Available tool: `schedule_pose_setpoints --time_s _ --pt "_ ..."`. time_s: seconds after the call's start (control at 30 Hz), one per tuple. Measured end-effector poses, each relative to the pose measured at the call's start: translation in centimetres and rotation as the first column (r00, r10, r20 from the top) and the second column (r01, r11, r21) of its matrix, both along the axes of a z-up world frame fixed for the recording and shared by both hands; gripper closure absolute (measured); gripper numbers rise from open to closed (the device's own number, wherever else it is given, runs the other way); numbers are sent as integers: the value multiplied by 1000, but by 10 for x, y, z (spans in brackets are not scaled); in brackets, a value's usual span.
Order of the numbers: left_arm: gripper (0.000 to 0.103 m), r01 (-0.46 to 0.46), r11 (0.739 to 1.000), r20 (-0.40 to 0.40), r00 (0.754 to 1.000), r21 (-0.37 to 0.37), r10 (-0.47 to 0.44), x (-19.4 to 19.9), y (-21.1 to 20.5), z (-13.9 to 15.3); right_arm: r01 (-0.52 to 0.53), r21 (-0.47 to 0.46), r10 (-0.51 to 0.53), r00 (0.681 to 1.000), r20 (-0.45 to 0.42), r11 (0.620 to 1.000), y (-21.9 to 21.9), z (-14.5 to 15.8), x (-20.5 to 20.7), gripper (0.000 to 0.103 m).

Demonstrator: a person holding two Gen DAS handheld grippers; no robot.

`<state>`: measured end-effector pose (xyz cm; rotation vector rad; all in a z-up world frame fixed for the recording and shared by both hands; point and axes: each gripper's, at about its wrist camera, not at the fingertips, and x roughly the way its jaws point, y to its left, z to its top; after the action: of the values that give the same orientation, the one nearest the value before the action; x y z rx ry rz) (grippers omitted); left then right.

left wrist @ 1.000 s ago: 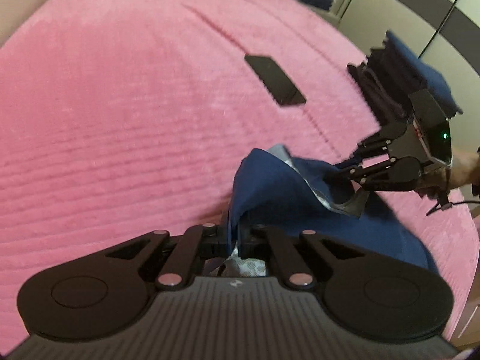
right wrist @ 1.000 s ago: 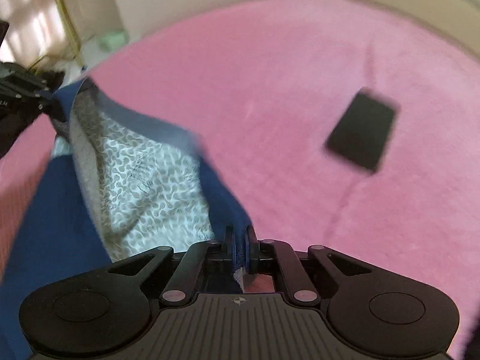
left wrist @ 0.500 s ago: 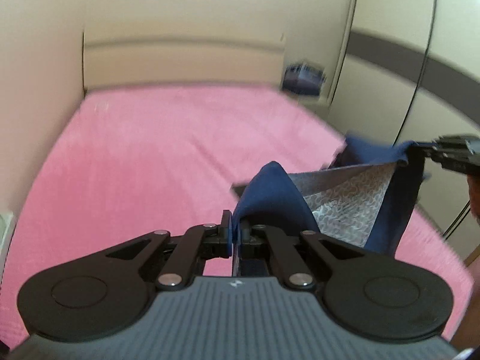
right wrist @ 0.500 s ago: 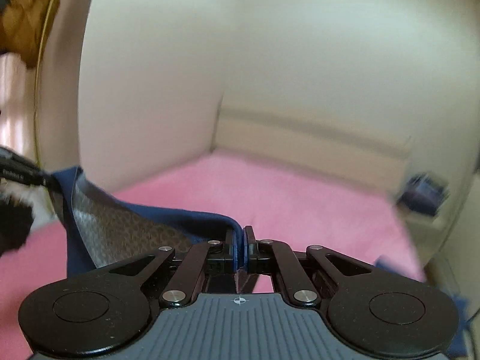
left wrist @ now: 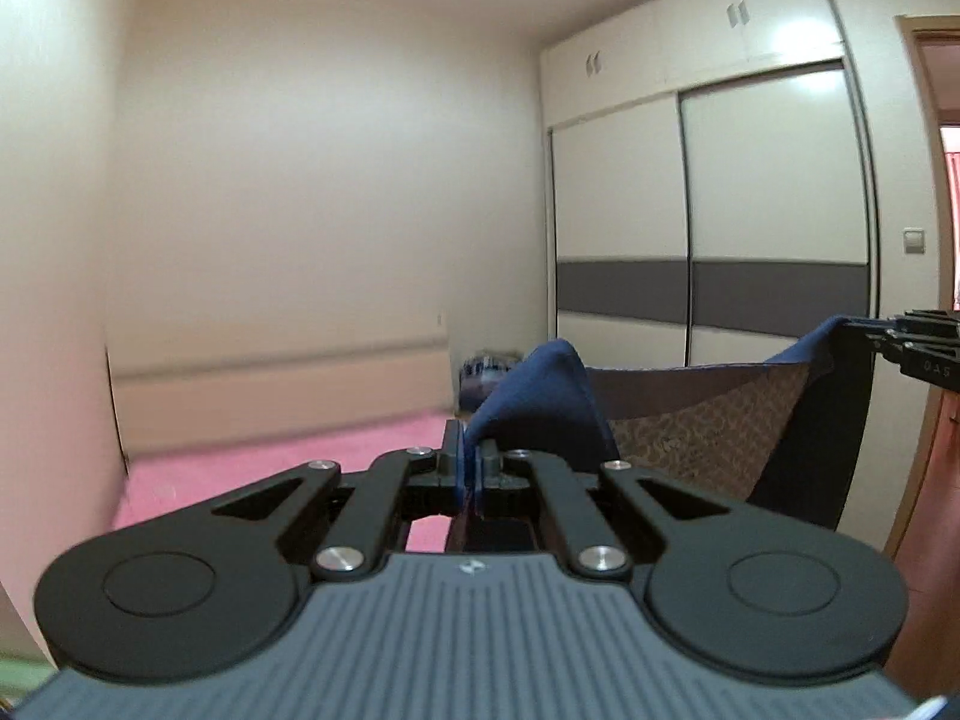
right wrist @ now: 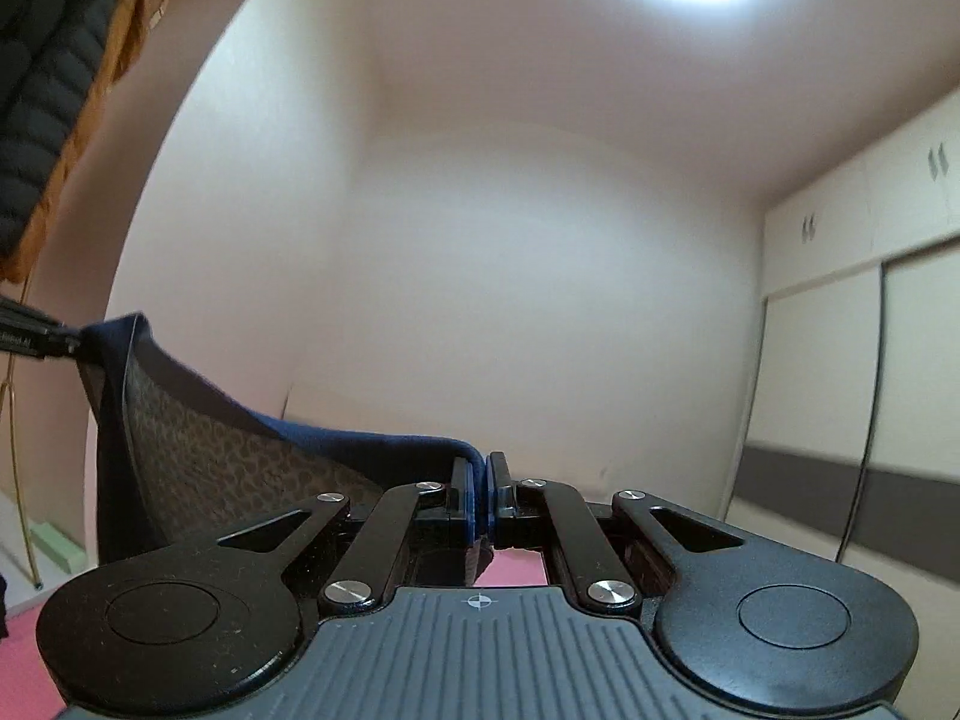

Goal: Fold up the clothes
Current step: 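Lift the navy garment with both grippers and shake it out, then lay the navy garment flat on the bed and open both grippers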

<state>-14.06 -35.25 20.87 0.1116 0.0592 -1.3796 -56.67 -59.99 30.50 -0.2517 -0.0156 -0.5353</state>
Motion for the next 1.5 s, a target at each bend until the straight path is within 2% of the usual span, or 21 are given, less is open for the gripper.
schedule_pose_setpoints --time_s 0.13,0.23,0.3,0.43,0.57,0.67,0.7,0.73,0.77,0.8,0.83,0.87,0.93,0.97,1.1,1.2,1.23,1.27,1.33,1.43,1.5 --pt "102 -3 998 64 998 -61 7 -21 20 46 17 -70 -13 998 57 997 3 38 -5 101" --pt "102 1 997 86 996 -79 6 -25 11 69 19 -102 -14 999 49 995 -29 53 12 101" --pt "102 -2 998 86 996 -70 9 -19 -10 73 9 -100 -8 1000 9 995 -66 53 39 101" --pt "102 -31 1000 52 998 0 31 8 -83 55 -27 -47 21 992 -126 999 -158 14 125 101" --pt "102 -94 986 -38 994 140 100 62 -189 -10 -56 48 66 962 -267 997 -266 -74 237 101" --pt "101 -151 949 -134 972 277 194 114 -279 -93 -66 108 102 925 -367 992 -324 -156 307 100" --pt "101 -162 933 -169 960 321 225 130 -305 -122 -65 125 112 905 -410 990 -339 -186 330 90" --pt "97 -175 913 -198 945 369 261 143 -324 -152 -64 143 122 884 -451 988 -354 -216 352 69" --pt "88 -195 884 -207 930 426 305 154 -340 -183 -40 144 105 871 -480 989 -362 -243 364 29" --pt "83 -212 851 -214 913 481 348 165 -356 -214 -37 157 110 867 -487 987 -368 -265 369 20" --pt "78 -224 819 -216 897 529 385 173 -366 -243 -39 198 134 859 -494 979 -372 -286 369 20" --pt "78 -229 791 -216 886 567 411 177 -367 -268 -28 236 147 850 -506 971 -375 -301 370 20" --pt "78 -227 739 -221 863 635 455 176 -358 -311 7 329 182 821 -540 944 -377 -333 353 20" --pt "74 -216 717 -230 852 663 470 172 -345 -329 27 373 201 807 -556 927 -378 -349 343 20" --pt "70 -154 626 -266 810 765 523 152 -288 -395 169 537 239 758 -607 827 -366 -400 261 20" --pt "70 -79 577 -308 781 813 542 127 -226 -430 280 585 250 706 -662 761 -333 -427 184 20" --pt "68 -52 565 -320 781 823 537 115 -202 -436 320 594 248 690 -680 738 -322 -432 157 20" --pt "66 -25 552 -323 789 834 524 100 -182 -439 353 601 247 677 -693 717 -291 -423 140 20" --pt "66 20 531 -325 810 847 489 76 -152 -448 415 610 240 658 -714 675 -259 -426 92 20" --pt "63 104 507 -353 834 856 424 42 -106 -461 474 590 216 630 -746 654 -209 -437 44 20" --pt "63 149 498 -363 857 854 366 21 -73 -462 507 588 195 629 -752 630 -182 -437 13 20"
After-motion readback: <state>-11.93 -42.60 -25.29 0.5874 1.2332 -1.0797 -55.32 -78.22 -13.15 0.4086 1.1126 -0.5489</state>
